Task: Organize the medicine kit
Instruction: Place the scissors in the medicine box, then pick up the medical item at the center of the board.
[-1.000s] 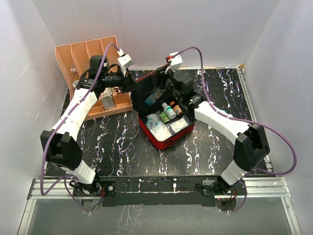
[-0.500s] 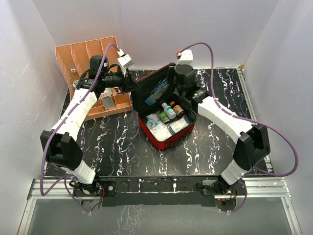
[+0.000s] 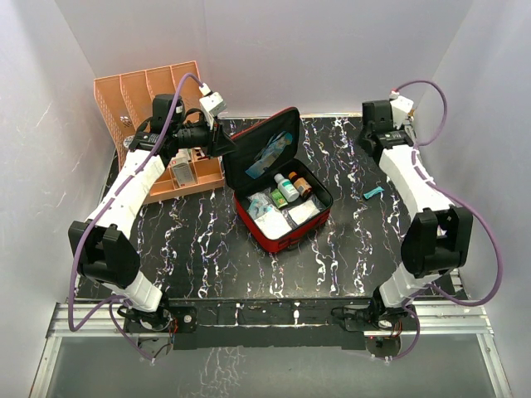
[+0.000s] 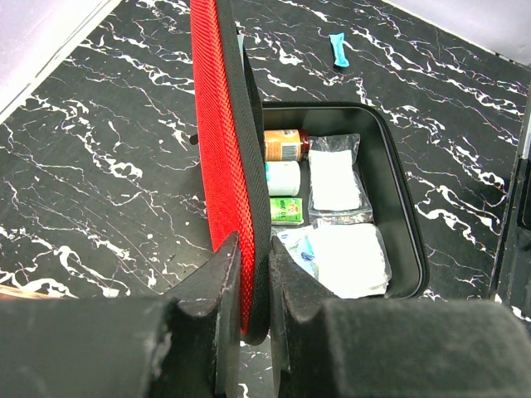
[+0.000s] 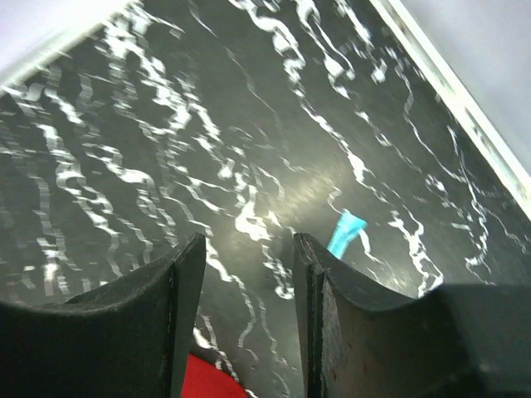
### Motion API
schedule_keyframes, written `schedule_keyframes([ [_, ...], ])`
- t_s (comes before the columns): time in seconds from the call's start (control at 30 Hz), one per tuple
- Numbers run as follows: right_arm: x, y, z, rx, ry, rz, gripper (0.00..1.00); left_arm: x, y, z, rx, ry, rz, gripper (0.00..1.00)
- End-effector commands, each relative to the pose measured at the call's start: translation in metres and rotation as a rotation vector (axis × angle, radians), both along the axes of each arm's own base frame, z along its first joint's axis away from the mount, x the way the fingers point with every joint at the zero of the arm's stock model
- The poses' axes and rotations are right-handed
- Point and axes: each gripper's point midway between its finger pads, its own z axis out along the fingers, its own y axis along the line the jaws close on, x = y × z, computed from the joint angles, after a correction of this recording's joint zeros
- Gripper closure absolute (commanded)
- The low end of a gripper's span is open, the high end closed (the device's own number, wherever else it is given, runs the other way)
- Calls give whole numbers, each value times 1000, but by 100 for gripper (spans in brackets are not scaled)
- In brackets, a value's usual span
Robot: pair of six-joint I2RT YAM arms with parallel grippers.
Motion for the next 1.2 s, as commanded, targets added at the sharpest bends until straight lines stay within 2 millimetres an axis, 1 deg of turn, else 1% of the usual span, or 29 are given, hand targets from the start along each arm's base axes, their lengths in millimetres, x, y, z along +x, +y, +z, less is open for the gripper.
schedule_keyframes([
  [0.0, -32, -25, -64, 116, 217, -109, 55, -18, -1, -13, 24, 98, -5, 100],
  [0.13, -49, -44, -105, 218, 270, -173, 55, -21, 0, -13, 25, 96, -6, 100],
  [0.27, -59, -49, -135, 242, 330, -203, 55, -24, 1, -15, 26, 102, -9, 100],
  [0.37, -62, -50, -150, 267, 357, -217, 55, -24, 1, -15, 26, 101, -8, 100],
  [0.43, -61, -50, -156, 280, 358, -222, 55, -24, 1, -15, 25, 101, -6, 100],
  [0.5, -60, -50, -167, 287, 379, -229, 56, -25, 1, -15, 25, 102, -5, 100],
  [0.67, -55, -50, -186, 312, 415, -241, 55, -27, 1, -15, 27, 104, -6, 100],
  [0.8, -53, -55, -197, 340, 428, -281, 57, -27, 2, -15, 29, 105, -4, 100],
  [0.97, -46, -65, -204, 362, 437, -315, 58, -28, 3, -15, 32, 106, -4, 100],
  [1.17, -40, -68, -207, 384, 451, -328, 58, -27, 3, -16, 35, 105, -2, 100],
])
